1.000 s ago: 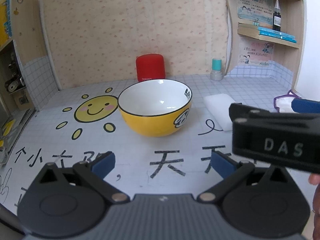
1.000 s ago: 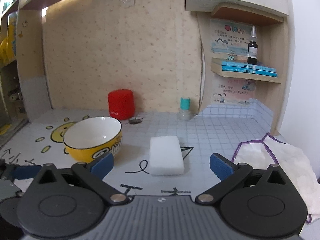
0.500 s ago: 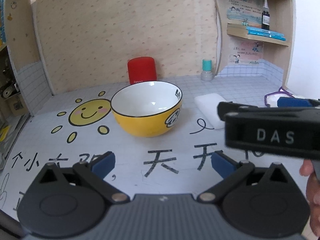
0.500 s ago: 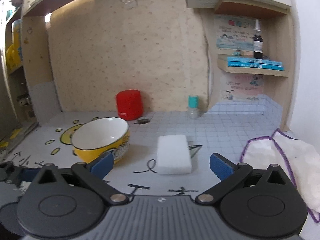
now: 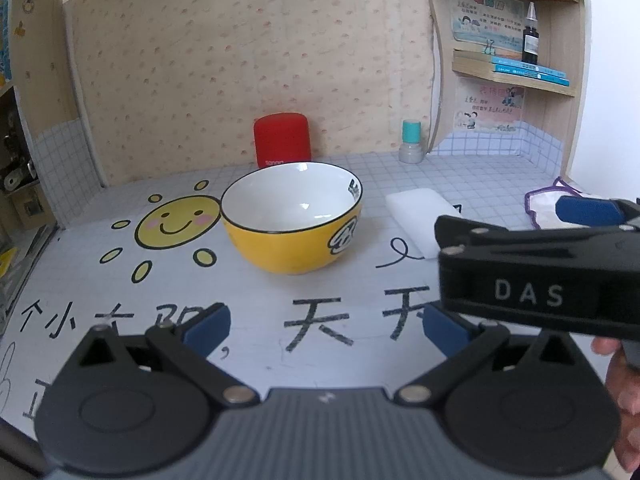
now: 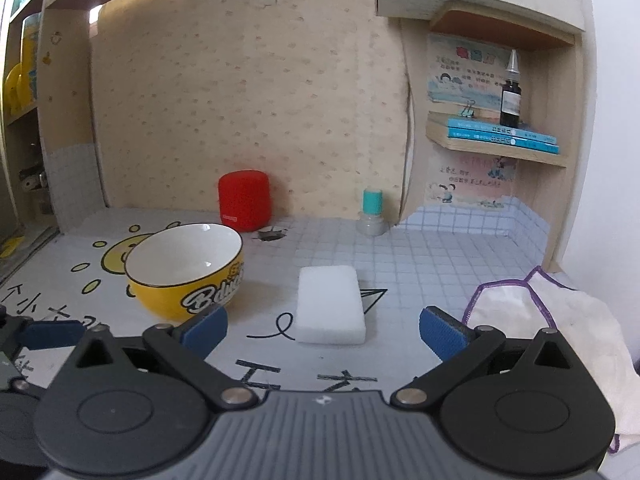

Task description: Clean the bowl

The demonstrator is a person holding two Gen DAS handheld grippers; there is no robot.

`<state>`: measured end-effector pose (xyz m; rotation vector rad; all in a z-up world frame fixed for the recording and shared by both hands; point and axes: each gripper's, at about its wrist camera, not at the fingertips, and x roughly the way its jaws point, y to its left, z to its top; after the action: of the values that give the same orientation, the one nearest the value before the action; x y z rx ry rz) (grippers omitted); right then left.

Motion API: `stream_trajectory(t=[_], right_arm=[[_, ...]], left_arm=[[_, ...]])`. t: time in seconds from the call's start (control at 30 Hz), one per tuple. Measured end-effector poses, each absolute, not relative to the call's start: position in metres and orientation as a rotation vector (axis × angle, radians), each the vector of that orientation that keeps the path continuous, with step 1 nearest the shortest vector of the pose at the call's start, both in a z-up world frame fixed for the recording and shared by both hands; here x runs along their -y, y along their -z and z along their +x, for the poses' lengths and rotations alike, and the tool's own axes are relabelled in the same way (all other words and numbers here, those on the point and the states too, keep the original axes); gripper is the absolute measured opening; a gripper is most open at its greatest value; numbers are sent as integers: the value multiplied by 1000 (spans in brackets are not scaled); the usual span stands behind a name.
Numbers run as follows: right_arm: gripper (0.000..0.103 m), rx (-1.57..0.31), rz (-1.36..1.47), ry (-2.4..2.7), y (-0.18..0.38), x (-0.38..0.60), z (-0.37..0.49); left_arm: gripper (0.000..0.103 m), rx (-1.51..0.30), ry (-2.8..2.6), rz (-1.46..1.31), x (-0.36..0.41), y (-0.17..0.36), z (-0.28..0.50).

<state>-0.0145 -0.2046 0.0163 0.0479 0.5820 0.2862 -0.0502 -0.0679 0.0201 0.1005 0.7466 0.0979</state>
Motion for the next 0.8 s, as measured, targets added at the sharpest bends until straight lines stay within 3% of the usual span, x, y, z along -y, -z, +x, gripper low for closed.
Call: stream_trajectory(t=[0.8], right_arm=[[103,-579,-5,-290,-21,188,-11]], left_arm=[[103,-780,-99,112,69,-18,-46]])
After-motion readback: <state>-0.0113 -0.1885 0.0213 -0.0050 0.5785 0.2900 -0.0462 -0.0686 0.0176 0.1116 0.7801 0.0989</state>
